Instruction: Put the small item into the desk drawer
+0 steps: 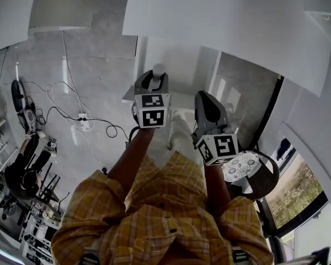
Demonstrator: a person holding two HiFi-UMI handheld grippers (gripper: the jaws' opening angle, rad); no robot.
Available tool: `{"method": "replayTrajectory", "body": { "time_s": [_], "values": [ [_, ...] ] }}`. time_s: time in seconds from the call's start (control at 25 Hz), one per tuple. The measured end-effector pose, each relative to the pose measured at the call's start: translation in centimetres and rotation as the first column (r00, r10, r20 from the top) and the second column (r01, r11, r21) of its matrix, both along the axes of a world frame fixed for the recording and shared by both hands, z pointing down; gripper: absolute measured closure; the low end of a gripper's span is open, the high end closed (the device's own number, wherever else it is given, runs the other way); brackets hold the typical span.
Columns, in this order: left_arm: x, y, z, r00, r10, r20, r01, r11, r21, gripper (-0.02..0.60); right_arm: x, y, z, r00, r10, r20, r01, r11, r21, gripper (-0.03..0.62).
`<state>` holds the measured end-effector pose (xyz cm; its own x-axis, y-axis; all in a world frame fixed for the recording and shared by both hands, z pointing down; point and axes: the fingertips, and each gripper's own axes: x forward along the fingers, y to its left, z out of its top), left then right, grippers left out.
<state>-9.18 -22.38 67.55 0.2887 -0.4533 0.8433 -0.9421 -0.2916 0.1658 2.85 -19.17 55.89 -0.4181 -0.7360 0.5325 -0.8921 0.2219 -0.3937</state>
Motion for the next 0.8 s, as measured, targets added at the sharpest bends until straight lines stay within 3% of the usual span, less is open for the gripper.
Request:
{"method": "replayTrajectory", "body": {
  "time_s": [0.8],
  "values": [
    [2.1, -1.0, 8.5, 1.0, 0.01, -0.008, -0.011, 0.981, -0.193, 0.411, 1.0, -0.1, 2.8, 1.0, 0.027, -0.002, -0.027, 0.998, -0.063, 0.605]
  ]
}}
